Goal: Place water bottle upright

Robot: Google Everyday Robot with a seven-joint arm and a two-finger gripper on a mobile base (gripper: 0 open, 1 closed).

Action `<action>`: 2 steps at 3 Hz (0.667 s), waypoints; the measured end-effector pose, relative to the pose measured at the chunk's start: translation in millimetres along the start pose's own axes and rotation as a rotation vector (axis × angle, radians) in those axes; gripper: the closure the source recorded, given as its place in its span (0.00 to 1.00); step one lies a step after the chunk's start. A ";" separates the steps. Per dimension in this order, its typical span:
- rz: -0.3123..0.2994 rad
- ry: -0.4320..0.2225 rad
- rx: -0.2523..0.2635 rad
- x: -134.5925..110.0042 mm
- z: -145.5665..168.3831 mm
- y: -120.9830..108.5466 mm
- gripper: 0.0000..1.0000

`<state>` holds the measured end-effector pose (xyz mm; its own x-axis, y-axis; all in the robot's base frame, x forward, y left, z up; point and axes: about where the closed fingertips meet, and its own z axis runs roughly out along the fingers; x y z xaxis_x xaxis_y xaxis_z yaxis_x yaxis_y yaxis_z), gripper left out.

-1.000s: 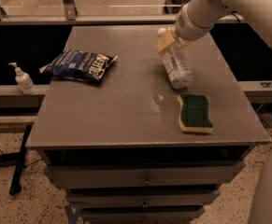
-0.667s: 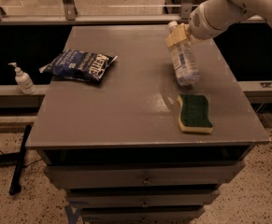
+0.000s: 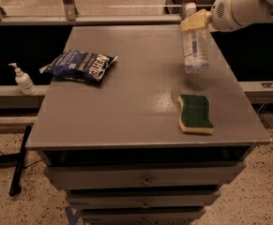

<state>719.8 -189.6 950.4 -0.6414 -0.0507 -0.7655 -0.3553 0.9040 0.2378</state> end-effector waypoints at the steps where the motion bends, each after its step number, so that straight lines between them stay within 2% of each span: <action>1: 0.023 -0.116 -0.063 -6.7 -11.4 3.8 1.00; 2: -0.013 -0.267 -0.121 -14.4 -16.6 13.9 1.00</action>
Offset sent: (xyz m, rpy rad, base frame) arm -0.0130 0.0133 0.0469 0.2204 -0.4674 0.0857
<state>712.8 -183.3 974.7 -0.4399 0.0662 -0.8956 -0.4514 0.8459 0.2842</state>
